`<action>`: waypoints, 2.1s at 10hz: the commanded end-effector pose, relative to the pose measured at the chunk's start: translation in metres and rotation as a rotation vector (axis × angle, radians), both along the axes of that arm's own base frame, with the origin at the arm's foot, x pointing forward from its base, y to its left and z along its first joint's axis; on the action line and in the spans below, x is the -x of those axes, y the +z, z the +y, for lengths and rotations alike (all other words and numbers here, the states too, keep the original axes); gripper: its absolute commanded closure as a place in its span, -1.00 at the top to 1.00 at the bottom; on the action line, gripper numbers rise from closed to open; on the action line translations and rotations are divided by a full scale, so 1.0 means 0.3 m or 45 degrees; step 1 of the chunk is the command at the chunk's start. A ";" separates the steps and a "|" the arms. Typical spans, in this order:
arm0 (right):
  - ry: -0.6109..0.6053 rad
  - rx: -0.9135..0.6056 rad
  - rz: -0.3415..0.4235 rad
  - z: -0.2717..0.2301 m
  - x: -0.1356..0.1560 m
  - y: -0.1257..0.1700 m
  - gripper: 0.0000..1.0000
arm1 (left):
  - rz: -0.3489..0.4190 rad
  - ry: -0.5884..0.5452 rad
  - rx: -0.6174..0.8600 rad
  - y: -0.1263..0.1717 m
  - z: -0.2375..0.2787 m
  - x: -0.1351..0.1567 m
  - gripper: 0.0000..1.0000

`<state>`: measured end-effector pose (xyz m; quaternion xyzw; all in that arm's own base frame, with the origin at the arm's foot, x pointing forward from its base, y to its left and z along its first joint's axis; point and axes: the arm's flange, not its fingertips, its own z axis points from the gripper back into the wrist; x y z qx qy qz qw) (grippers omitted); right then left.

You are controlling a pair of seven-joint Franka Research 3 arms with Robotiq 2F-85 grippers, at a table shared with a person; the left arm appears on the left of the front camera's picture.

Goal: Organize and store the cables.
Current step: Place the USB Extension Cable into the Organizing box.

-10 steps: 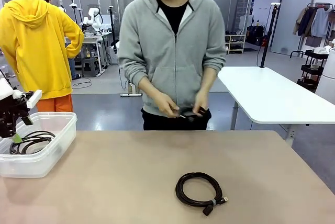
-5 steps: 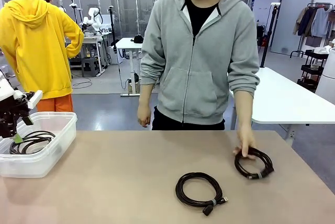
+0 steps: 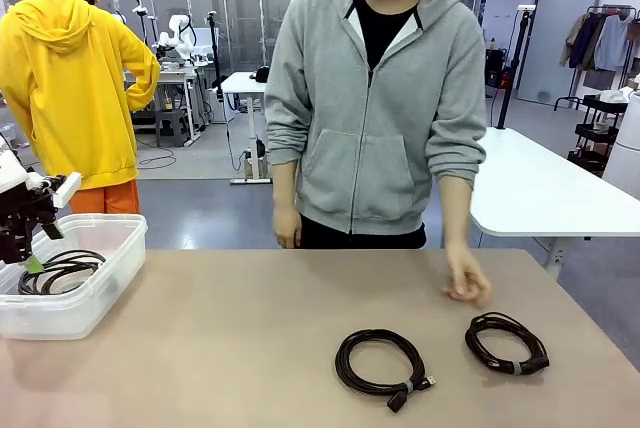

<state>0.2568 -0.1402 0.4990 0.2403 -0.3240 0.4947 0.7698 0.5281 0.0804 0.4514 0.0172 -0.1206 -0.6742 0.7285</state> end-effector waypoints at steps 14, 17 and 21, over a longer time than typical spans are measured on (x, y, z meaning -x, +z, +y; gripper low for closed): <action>1.025 0.793 -0.187 0.577 -0.139 0.308 1.00 | -0.112 0.602 0.559 0.401 -0.332 0.872 1.00; 1.244 0.937 -0.222 0.817 -0.123 0.177 1.00 | -0.133 0.583 0.557 0.421 -0.326 0.865 1.00; 0.980 1.129 -0.279 1.034 -0.081 -0.050 1.00 | -0.133 0.583 0.557 0.421 -0.326 0.865 1.00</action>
